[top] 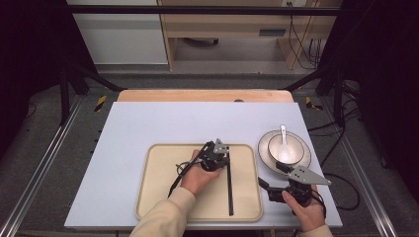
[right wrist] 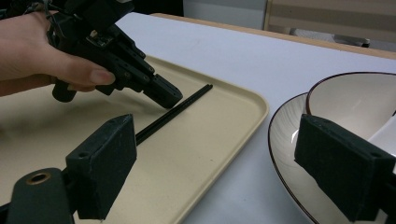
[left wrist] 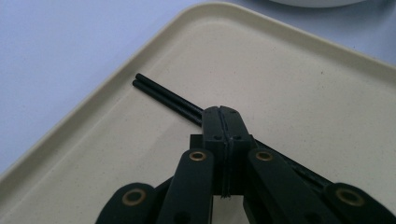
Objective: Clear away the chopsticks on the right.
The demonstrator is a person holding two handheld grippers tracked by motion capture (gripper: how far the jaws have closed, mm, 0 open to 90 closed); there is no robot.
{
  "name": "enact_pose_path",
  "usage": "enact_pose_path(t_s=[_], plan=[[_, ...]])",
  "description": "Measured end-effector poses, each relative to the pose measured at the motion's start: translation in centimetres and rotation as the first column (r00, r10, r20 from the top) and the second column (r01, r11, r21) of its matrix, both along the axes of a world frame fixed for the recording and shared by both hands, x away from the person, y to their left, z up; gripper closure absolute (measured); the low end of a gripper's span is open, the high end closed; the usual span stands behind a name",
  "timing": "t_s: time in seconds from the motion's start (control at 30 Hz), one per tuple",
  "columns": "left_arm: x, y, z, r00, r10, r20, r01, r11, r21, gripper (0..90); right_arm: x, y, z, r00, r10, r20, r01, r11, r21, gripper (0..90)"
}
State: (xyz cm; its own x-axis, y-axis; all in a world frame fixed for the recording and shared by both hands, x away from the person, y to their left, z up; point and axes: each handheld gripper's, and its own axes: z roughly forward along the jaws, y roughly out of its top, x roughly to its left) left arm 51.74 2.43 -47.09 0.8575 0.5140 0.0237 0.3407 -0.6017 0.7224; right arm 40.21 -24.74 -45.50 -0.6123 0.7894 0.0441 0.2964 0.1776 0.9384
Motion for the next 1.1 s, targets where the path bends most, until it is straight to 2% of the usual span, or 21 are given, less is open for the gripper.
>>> enact_pose_path(t_s=[0.13,0.17,0.2,0.23,0.27,0.3,0.33,0.37,0.43,0.5,0.53,0.57,0.6,0.73,0.77,0.8,1.0,1.07,1.1], plan=[[-0.2,0.6,0.5,0.9993,-0.015,0.034,0.016,0.999,-0.041,88.8,0.0,0.0,0.1,0.9999,0.001,0.01,-0.001,1.0,-0.005,11.6],[-0.4,1.1,1.0,0.9983,-0.016,0.056,0.02,0.9963,-0.083,81.3,0.0,0.0,0.2,0.9998,-0.001,0.019,0.001,1.0,-0.007,10.0],[-0.4,1.1,1.0,0.9983,-0.016,0.056,0.02,0.9963,-0.083,75.9,0.0,0.0,0.2,0.9998,-0.001,0.019,0.001,1.0,-0.007,10.0],[-0.6,1.4,1.2,0.9973,-0.013,0.072,0.02,0.9946,-0.102,69.6,0.1,0.0,0.2,0.9997,-0.002,0.026,0.002,1.0,0.001,8.7],[-0.7,1.7,1.5,0.9959,-0.011,0.09,0.022,0.993,-0.116,69.6,0.1,0.0,0.2,0.9997,-0.002,0.026,0.002,1.0,0.001,8.7],[-1.1,2.6,2.1,0.9942,-0.005,0.107,0.02,0.9898,-0.141,55.1,0.1,0.1,0.3,0.9994,-0.004,0.035,0.004,1.0,0.005,8.0],[-1.1,2.6,2.1,0.9942,-0.005,0.107,0.02,0.9898,-0.141,49.3,0.1,0.1,0.3,0.9994,-0.004,0.035,0.004,1.0,0.005,8.0],[-1.6,3.8,2.6,0.9909,0.003,0.135,0.02,0.9861,-0.165,45.0,0.1,0.1,0.4,0.9992,-0.005,0.04,0.005,1.0,0.005,7.9],[-1.9,4.5,2.8,0.9894,0.007,0.145,0.019,0.9841,-0.177,41.8,0.2,0.1,0.3,0.9991,-0.005,0.043,0.005,1.0,0.004,7.9],[-2.4,5.9,3.1,0.9842,0.023,0.175,0.011,0.9809,-0.194,30.5,0.1,0.2,0.4,0.9991,-0.008,0.042,0.007,1.0,0.009,7.9],[-2.6,6.6,3.2,0.9815,0.03,0.189,0.009,0.9786,-0.206,30.5,0.1,0.2,0.4,0.9991,-0.008,0.042,0.007,1.0,0.009,7.9],[-3.1,8.2,3.5,0.9769,0.046,0.209,0.003,0.9744,-0.225,26.6,0.2,0.2,0.4,0.9987,-0.008,0.049,0.007,1.0,0.01,7.9],[-3.1,8.2,3.5,0.9769,0.046,0.209,0.003,0.9744,-0.225,24.5,0.2,0.2,0.4,0.9987,-0.008,0.049,0.007,1.0,0.01,7.9],[-3.9,11.0,4.0,0.9678,0.072,0.241,-0.006,0.9647,-0.263,20.0,0.2,0.2,0.4,0.9986,-0.006,0.053,0.005,1.0,0.014,7.9],[-4.3,12.3,4.2,0.9626,0.087,0.256,-0.012,0.9598,-0.28,16.7,0.2,0.3,0.4,0.9985,-0.008,0.053,0.007,1.0,0.014,7.9],[-4.3,12.3,4.2,0.9626,0.087,0.256,-0.012,0.9598,-0.28,14.9,0.2,0.3,0.4,0.9985,-0.008,0.053,0.007,1.0,0.014,7.9],[-5.7,16.6,4.5,0.9424,0.15,0.299,-0.036,0.9348,-0.353,7.5,0.2,0.3,0.4,0.9977,-0.003,0.068,0.002,1.0,0.019,7.9],[-6.1,18.2,4.5,0.9337,0.172,0.314,-0.046,0.9267,-0.373,5.8,0.2,0.3,0.4,0.997,-0.004,0.078,0.003,1.0,0.015,7.9],[-6.5,19.6,4.4,0.924,0.199,0.327,-0.058,0.9177,-0.393,5.0,0.2,0.4,0.4,0.996,-0.004,0.089,0.003,1.0,0.016,7.9]])
